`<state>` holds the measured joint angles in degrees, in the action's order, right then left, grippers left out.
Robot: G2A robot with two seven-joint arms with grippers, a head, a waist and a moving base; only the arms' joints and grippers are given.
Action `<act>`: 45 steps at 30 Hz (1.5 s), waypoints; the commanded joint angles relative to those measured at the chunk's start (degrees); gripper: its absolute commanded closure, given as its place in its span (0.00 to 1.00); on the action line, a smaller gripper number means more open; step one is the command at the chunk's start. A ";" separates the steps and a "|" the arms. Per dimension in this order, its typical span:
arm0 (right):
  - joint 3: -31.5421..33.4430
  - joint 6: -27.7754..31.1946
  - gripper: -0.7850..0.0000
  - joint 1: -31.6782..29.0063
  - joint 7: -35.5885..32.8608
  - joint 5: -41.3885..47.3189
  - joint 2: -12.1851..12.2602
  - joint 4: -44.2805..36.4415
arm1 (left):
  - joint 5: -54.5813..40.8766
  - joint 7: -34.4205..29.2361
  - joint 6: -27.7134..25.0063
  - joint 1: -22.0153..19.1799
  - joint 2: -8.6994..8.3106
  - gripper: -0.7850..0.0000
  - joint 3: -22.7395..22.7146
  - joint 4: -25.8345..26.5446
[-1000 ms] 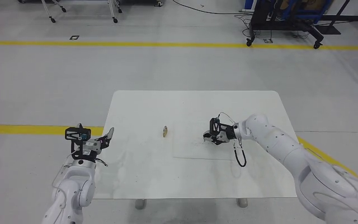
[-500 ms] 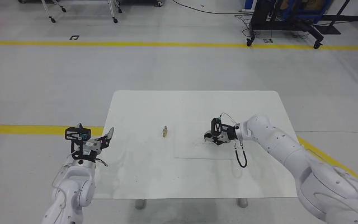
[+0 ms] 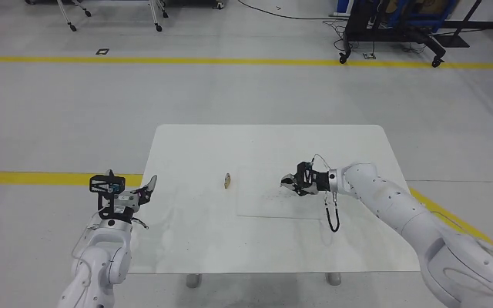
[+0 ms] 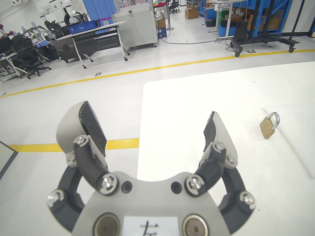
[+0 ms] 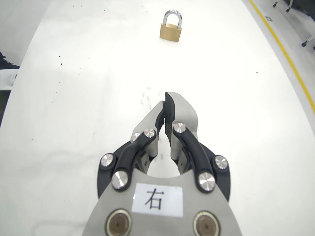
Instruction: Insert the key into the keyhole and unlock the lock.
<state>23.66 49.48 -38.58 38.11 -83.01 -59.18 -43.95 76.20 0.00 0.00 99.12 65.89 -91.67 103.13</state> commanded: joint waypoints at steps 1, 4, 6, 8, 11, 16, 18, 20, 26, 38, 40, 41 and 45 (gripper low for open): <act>0.63 -0.19 1.00 -0.51 1.65 -0.46 0.69 -0.95 | 0.00 0.00 0.00 0.00 0.00 0.00 0.00 0.00; 0.63 -0.19 1.00 -0.51 1.65 -0.46 0.69 -0.95 | 0.00 0.00 0.00 0.00 0.00 0.00 0.00 0.00; 0.63 -0.19 1.00 -0.51 1.65 -0.46 0.69 -0.95 | 0.00 0.00 0.00 0.00 0.00 0.00 0.00 0.00; 0.63 -0.19 1.00 -0.51 1.65 -0.46 0.69 -0.95 | 0.00 0.00 0.00 0.00 0.00 0.00 0.00 0.00; 0.63 -0.19 1.00 -0.51 1.65 -0.46 0.69 -0.95 | 0.00 0.00 0.00 0.00 0.00 0.00 0.00 0.00; 2.21 2.89 1.00 -4.02 12.02 5.35 0.48 -2.32 | 0.00 0.00 0.00 0.00 0.00 0.00 0.00 0.00; 2.63 2.50 1.00 -5.51 14.20 8.85 0.15 -3.16 | 0.00 0.00 0.00 0.00 0.00 0.00 0.00 0.00; 3.42 2.58 1.00 -6.91 14.13 14.83 -0.02 -4.28 | 0.00 0.00 0.00 0.00 0.00 0.00 0.00 0.00; 7.49 6.31 1.00 -10.07 10.40 27.04 0.82 -8.82 | 0.00 0.00 0.00 0.00 0.00 0.00 0.00 0.00; 7.49 6.31 1.00 -10.07 10.40 27.04 0.82 -8.82 | 0.00 0.00 0.00 0.00 0.00 0.00 0.00 0.00; 7.49 6.31 1.00 -10.07 10.40 27.04 0.82 -8.82 | 0.00 0.00 0.00 0.00 0.00 0.00 0.00 0.00; 7.49 6.31 1.00 -10.07 10.40 27.04 0.82 -8.82 | -0.33 -0.23 -0.54 0.00 0.01 0.00 0.16 -0.09; 7.49 6.31 1.00 -10.07 10.40 27.04 0.82 -8.82 | -4.78 -1.80 -5.67 -0.58 0.02 0.00 0.06 -0.91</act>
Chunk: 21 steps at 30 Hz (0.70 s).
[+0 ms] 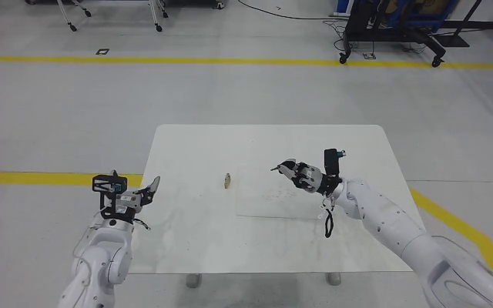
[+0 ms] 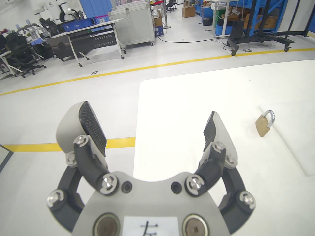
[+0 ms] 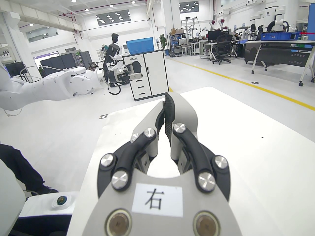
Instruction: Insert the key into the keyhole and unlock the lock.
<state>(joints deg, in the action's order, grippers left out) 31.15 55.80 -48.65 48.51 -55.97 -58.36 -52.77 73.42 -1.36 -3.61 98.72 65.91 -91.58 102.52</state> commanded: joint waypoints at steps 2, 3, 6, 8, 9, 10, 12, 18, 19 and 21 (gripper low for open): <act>0.00 0.00 1.00 0.00 0.00 0.00 0.00 0.00 | -5.80 -1.12 -6.04 -0.70 -0.05 0.00 -0.44 -1.02; 0.00 0.00 1.00 0.00 0.00 0.00 0.00 0.00 | -8.56 -1.52 -8.54 -1.01 -0.06 0.00 -0.57 -1.42; 0.91 0.88 1.00 -1.70 -1.91 3.69 -0.10 -1.33 | -21.53 -4.45 -18.94 -2.41 -0.13 0.00 -0.98 -3.42; 1.24 2.20 1.00 -2.96 -2.57 6.87 -0.30 -2.80 | -28.95 -8.20 -25.49 -3.95 -0.30 0.00 -0.71 -5.02; 0.89 2.20 1.00 -3.71 -2.44 8.93 -0.43 -4.37 | -32.44 -10.17 -28.30 -4.81 -0.37 0.00 -0.21 -5.87; 0.35 2.20 1.00 -4.27 -2.24 11.08 -0.49 -5.97 | -36.60 -12.50 -31.14 -5.64 -0.37 0.00 0.92 -6.66; -0.36 2.20 1.00 -4.61 -2.74 14.73 -0.39 -6.72 | -44.48 -17.61 -34.72 -7.73 -0.42 0.00 3.03 -8.37; -1.38 2.20 1.00 -4.40 -3.57 19.26 -0.15 -7.73 | -56.73 -28.04 -36.86 -12.47 -0.80 0.00 5.73 -10.68; -1.38 2.20 1.00 -4.40 -3.57 19.26 -0.15 -7.73 | -56.73 -28.04 -36.86 -12.47 -0.80 0.00 5.73 -10.68; -1.38 2.20 1.00 -4.40 -3.57 19.26 -0.15 -7.73 | -56.73 -28.04 -36.86 -12.47 -0.80 0.00 5.73 -10.68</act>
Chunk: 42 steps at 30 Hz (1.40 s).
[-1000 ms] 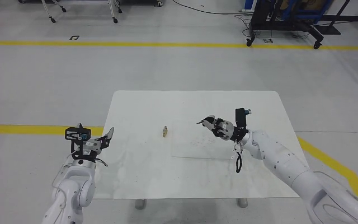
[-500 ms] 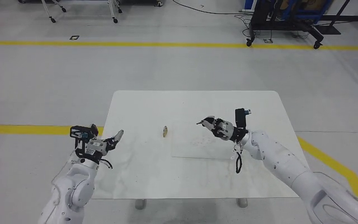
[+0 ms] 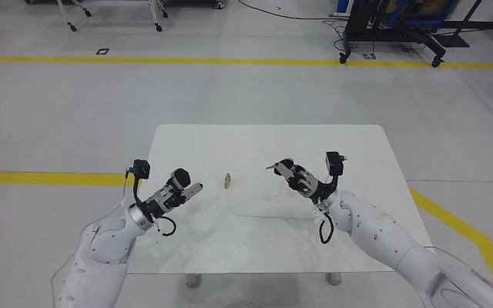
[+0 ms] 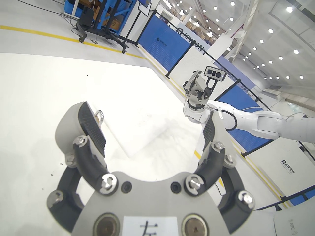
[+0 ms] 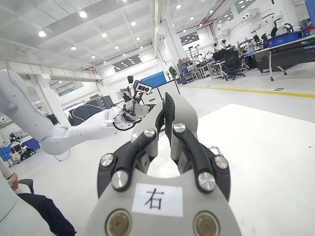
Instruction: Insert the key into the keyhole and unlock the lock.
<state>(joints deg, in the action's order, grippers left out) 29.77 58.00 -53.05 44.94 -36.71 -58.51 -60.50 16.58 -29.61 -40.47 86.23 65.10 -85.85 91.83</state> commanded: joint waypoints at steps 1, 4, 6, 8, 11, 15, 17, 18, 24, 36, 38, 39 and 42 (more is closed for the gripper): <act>0.00 0.00 1.00 0.00 0.01 -0.01 0.00 0.00 | 0.11 0.21 -0.01 0.02 0.01 0.00 0.00 0.01; 0.00 0.00 1.00 0.00 0.01 -0.01 0.00 0.00 | -0.08 0.48 0.28 -0.01 0.04 0.00 0.22 0.16; 0.00 0.00 1.00 0.00 0.01 -0.01 0.00 0.00 | -3.86 0.75 -0.45 -0.49 0.25 0.00 1.93 -0.17; 0.34 -0.58 1.00 -0.96 -0.96 2.39 -0.23 -0.87 | -10.22 -1.18 -2.61 -1.98 0.37 0.00 3.89 -2.19; 0.33 -0.27 1.00 -2.03 -4.97 8.68 -0.93 -0.92 | -17.17 -5.30 -7.21 -4.85 0.52 0.00 7.22 -6.03; -0.98 0.00 1.00 -2.75 -11.73 17.75 -2.14 -2.21 | -26.30 -13.47 -13.36 -8.84 0.67 0.00 13.08 -10.70; -1.29 0.00 1.00 -2.82 -14.77 20.98 -2.57 -2.35 | -29.45 -17.30 -14.52 -10.92 0.64 0.00 15.18 -12.89; -1.37 0.00 1.00 -2.87 -16.04 22.49 -2.79 -2.41 | -31.12 -18.74 -15.10 -11.73 0.65 0.00 16.13 -13.90; -2.53 0.00 1.00 -3.17 -23.44 30.63 -4.53 -2.84 | -35.19 -19.79 -14.43 -15.09 -0.41 0.16 20.35 -15.51; -3.10 0.00 1.00 -2.97 -36.14 39.83 -7.67 -2.61 | -30.60 -16.44 -17.53 -15.66 -2.22 0.51 20.84 -16.83; -2.83 0.00 1.00 -3.04 -37.37 40.48 -8.15 -2.29 | -29.65 -16.05 -17.53 -15.60 -2.24 0.56 20.74 -16.74; -2.73 0.00 1.00 -3.13 -38.06 40.88 -8.39 -2.31 | -28.99 -15.63 -17.53 -15.55 -2.22 0.57 20.69 -16.74; -2.23 0.00 1.00 -3.34 -40.14 42.08 -8.99 -2.43 | -27.40 -13.96 -17.53 -15.36 -2.14 0.58 20.63 -16.80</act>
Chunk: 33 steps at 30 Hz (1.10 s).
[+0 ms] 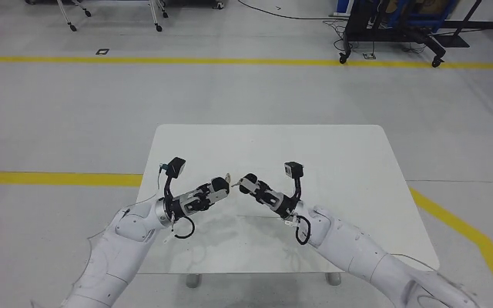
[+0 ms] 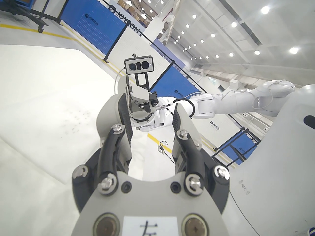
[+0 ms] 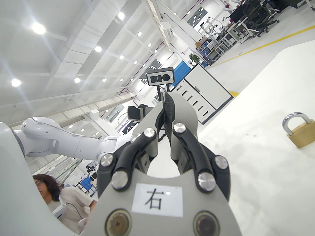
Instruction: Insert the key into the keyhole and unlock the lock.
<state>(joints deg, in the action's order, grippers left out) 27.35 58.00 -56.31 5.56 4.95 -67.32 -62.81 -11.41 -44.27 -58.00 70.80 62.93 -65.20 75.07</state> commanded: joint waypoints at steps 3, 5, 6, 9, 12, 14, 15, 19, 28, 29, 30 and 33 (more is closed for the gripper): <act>1.01 0.00 1.00 -0.39 -2.54 1.39 -0.66 -0.12 | 2.08 2.27 0.00 0.19 0.11 0.59 -0.02 -0.09; 1.63 0.00 1.00 -0.61 -3.51 1.76 -0.97 0.00 | 2.86 2.97 0.00 0.18 0.11 0.59 0.00 -0.37; 1.92 0.00 1.00 -0.71 -4.04 1.86 -1.11 0.11 | 3.29 3.36 0.00 0.13 0.12 0.59 0.00 -0.39; 2.82 0.00 1.00 -1.07 -5.37 2.38 -1.57 0.32 | 4.28 4.34 0.00 0.16 0.14 0.56 0.15 -0.38; 3.62 0.00 1.00 -1.36 -6.61 2.39 -2.04 0.79 | 4.88 4.85 0.00 0.24 0.11 0.58 0.31 -0.19; 4.05 0.00 1.00 -1.53 -7.40 2.42 -2.40 1.08 | 5.15 4.93 0.00 0.34 0.07 0.64 0.49 0.09; 4.27 0.00 1.00 -1.61 -7.75 2.45 -2.57 1.23 | 5.48 4.86 0.00 0.34 0.03 0.67 0.56 0.17; 5.01 0.00 1.00 -1.80 -9.26 2.44 -3.28 1.88 | 7.14 5.08 0.00 0.38 -0.07 0.85 0.77 0.50; 6.94 0.00 1.00 -2.24 -11.95 1.90 -4.58 2.85 | 8.01 6.22 0.66 0.38 -0.36 1.00 0.79 0.52; 7.17 0.00 1.00 -2.34 -12.19 1.87 -4.70 2.90 | 8.02 6.33 0.84 0.37 -0.40 1.00 0.73 0.48; 7.37 0.00 1.00 -2.40 -12.60 1.63 -4.79 3.05 | 7.93 6.50 1.00 0.39 -0.44 1.00 0.67 0.46; 8.05 0.00 1.00 -2.61 -13.34 1.26 -5.07 3.30 | 7.90 6.86 1.38 0.42 -0.56 1.00 0.51 0.49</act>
<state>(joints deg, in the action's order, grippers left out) 35.16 58.00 -58.83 -7.59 6.26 -72.29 -59.56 -3.51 -37.51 -56.70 71.20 62.41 -64.64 75.52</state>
